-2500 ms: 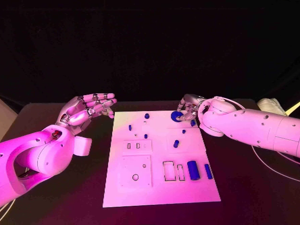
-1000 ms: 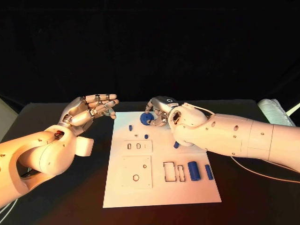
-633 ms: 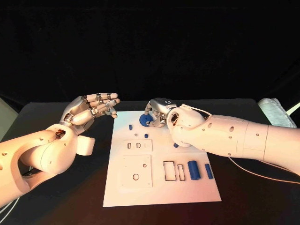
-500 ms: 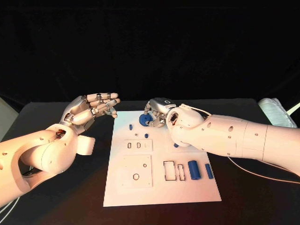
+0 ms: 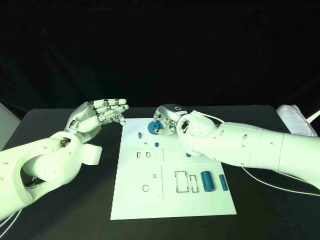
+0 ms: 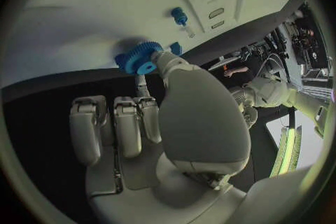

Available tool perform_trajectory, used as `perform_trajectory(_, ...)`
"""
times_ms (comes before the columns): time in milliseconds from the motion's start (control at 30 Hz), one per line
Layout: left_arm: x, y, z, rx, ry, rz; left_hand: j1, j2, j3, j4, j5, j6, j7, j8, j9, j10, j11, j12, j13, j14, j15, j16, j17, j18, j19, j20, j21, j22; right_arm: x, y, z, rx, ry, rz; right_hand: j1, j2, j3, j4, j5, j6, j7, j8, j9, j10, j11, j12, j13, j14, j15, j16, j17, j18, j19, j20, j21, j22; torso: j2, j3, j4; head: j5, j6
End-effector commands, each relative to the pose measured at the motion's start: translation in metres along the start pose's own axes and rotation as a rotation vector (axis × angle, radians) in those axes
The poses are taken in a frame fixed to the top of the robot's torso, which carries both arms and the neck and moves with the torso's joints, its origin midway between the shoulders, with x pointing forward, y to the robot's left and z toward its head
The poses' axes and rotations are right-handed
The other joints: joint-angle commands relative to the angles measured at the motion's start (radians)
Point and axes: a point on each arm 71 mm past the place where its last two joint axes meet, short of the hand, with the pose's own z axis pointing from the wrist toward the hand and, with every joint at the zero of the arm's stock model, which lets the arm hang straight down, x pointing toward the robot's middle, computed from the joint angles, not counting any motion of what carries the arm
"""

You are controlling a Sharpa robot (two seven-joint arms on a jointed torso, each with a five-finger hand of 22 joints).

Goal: Assemble the parts on the task board

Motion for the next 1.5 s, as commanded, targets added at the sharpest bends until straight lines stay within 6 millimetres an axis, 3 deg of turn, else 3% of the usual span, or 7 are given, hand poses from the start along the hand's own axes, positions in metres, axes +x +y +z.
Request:
perform_trajectory(33, 0.0016, -0.0014, 0.0002, 0.007, 0.015, -0.009, -0.006, 0.006, 0.003, 0.001, -0.004, 0.0, 0.018, 0.003, 0.0, -0.003, 0.005, -0.003, -0.001, -0.006, 0.001, 0.007, 0.0, 0.012, -0.007, 0.0, 0.006, 0.001, 0.0105, -0.0045, -0.0032, 0.014, 0.065, -0.024, 0.0, 0.0, 0.004, 0.0, -0.004, 0.006, -0.002, 0.002, 0.001, 0.037, -0.006, -0.004, 0.181, 0.104, -0.007, 0.004, 0.263, -0.017, 0.081, -0.004, 0.0, 0.222, 0.0, 0.0005, 0.0005, 0.001, -0.002)
perform_trajectory(1067, 0.0, -0.0012, -0.0001, 0.003, 0.01, -0.006, -0.006, 0.006, 0.005, 0.001, -0.003, -0.001, 0.019, 0.003, -0.001, -0.004, 0.006, -0.003, -0.001, -0.008, 0.002, 0.01, -0.001, 0.013, -0.01, 0.0, 0.01, 0.003, 0.0083, -0.005, -0.0107, -0.003, 0.017, -0.022, -0.006, -0.007, 0.008, -0.002, -0.008, 0.004, -0.001, 0.001, 0.0, 0.035, -0.006, -0.006, 0.179, 0.104, -0.006, 0.004, 0.263, -0.018, 0.083, -0.004, 0.003, 0.225, 0.001, 0.0002, -0.001, 0.007, -0.003)
perform_trajectory(1167, -0.0002, -0.0013, -0.0003, 0.003, 0.009, -0.006, -0.006, 0.006, 0.005, 0.001, -0.003, -0.001, 0.019, 0.003, -0.001, -0.004, 0.006, -0.003, -0.001, -0.008, 0.002, 0.01, -0.001, 0.013, -0.01, 0.0, 0.01, 0.003, 0.0083, -0.0065, -0.0098, 0.002, 0.018, -0.018, -0.034, -0.025, 0.005, 0.0, -0.072, -0.04, 0.013, -0.022, -0.01, -0.005, 0.006, -0.045, 0.136, 0.104, 0.003, 0.004, 0.263, -0.014, 0.074, 0.003, -0.011, 0.212, 0.001, -0.0003, -0.0013, 0.007, -0.002)
perform_trajectory(1200, -0.0002, -0.0013, -0.0004, 0.003, 0.009, -0.006, -0.006, 0.006, 0.005, 0.001, -0.003, -0.001, 0.019, 0.003, -0.001, -0.004, 0.006, -0.003, -0.001, -0.008, 0.002, 0.01, -0.001, 0.013, -0.01, 0.0, 0.01, 0.003, 0.0085, -0.007, -0.0095, 0.005, 0.022, -0.016, -0.049, -0.029, -0.007, 0.005, -0.112, -0.068, 0.02, -0.037, -0.017, -0.024, 0.013, -0.063, 0.117, 0.104, 0.009, 0.003, 0.262, -0.013, 0.07, 0.007, -0.017, 0.205, 0.0, -0.0004, -0.0012, 0.007, -0.003)
perform_trajectory(1267, -0.0004, -0.0014, -0.0005, 0.002, 0.009, -0.006, -0.006, 0.006, 0.005, 0.001, -0.003, -0.001, 0.019, 0.003, -0.001, -0.004, 0.006, -0.003, -0.001, -0.008, 0.002, 0.01, -0.001, 0.013, -0.01, 0.0, 0.01, 0.003, 0.0089, -0.0076, -0.0091, 0.006, 0.028, -0.015, -0.061, -0.026, -0.043, 0.013, -0.123, -0.102, 0.03, -0.058, -0.026, -0.037, 0.022, -0.076, 0.104, 0.103, 0.017, 0.002, 0.259, -0.011, 0.066, 0.015, -0.024, 0.199, 0.0, -0.0005, -0.0007, 0.007, -0.003)
perform_trajectory(1400, -0.0008, -0.0015, -0.0008, 0.002, 0.008, -0.005, -0.006, 0.006, 0.005, 0.001, -0.003, -0.001, 0.019, 0.003, -0.001, -0.004, 0.006, -0.003, -0.001, -0.008, 0.002, 0.01, -0.001, 0.013, -0.01, 0.0, 0.01, 0.003, 0.0099, -0.0083, -0.0087, 0.007, 0.043, -0.005, -0.057, 0.017, -0.229, 0.035, -0.122, -0.137, 0.038, -0.096, -0.044, -0.044, 0.031, -0.082, 0.1, 0.103, 0.026, 0.002, 0.26, -0.009, 0.062, 0.026, -0.032, 0.193, 0.001, -0.0001, -0.0001, 0.008, -0.004)
perform_trajectory(1500, -0.001, -0.0015, -0.0009, 0.002, 0.007, -0.005, -0.006, 0.006, 0.005, 0.001, -0.003, -0.001, 0.019, 0.003, -0.001, -0.004, 0.006, -0.003, -0.001, -0.008, 0.002, 0.01, -0.001, 0.013, -0.01, 0.0, 0.01, 0.003, 0.0103, -0.0085, -0.0087, 0.006, 0.049, 0.001, -0.065, 0.021, -0.244, 0.035, -0.116, -0.135, 0.039, -0.097, -0.045, -0.044, 0.032, -0.082, 0.101, 0.104, 0.026, 0.003, 0.261, -0.009, 0.062, 0.027, -0.032, 0.194, 0.001, 0.0003, -0.0001, 0.008, -0.005)
